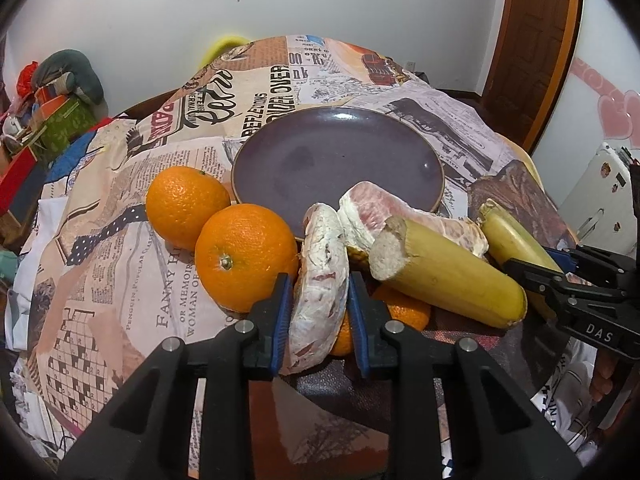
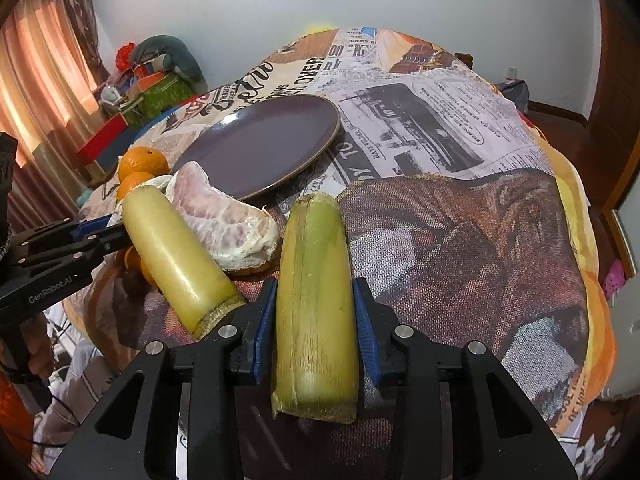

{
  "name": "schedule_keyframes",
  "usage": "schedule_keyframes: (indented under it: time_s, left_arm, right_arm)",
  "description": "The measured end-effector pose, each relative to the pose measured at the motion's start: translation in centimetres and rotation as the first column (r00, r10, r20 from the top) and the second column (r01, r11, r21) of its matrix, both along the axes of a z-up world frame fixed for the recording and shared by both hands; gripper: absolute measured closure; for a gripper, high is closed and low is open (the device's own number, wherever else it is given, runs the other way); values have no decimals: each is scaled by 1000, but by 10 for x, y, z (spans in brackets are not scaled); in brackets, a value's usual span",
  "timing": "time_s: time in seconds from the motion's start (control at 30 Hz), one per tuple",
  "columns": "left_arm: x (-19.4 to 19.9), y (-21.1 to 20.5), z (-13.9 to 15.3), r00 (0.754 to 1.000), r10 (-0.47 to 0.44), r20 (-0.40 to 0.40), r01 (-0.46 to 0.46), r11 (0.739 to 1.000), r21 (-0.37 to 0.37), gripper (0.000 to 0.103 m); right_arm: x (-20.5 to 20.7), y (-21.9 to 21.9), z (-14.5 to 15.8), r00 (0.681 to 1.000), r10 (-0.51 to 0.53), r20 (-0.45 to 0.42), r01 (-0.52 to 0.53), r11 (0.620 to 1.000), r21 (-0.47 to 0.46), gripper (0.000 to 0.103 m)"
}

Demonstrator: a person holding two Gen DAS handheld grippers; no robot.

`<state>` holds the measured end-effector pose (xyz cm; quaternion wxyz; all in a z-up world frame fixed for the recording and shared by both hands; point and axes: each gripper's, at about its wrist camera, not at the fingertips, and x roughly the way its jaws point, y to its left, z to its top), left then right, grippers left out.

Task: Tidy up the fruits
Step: 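Lift the pomelo segment with the left gripper while the right carries sugarcane over the plate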

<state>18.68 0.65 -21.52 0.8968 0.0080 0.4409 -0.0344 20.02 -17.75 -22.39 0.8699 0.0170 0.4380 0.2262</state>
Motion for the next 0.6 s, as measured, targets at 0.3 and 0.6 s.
schedule_keyframes:
  time_s: [0.3,0.6]
  left_arm:
    - [-7,19,25,999,11,48,-5,993,-116,81]
    - [-10,22,53,992,15,125,2,990,-139,81]
  right_arm:
    - [-2,1,15,999,-6,43,6,1000,15,69]
    - [8,14,52,987,13,158,-18,999,32,69]
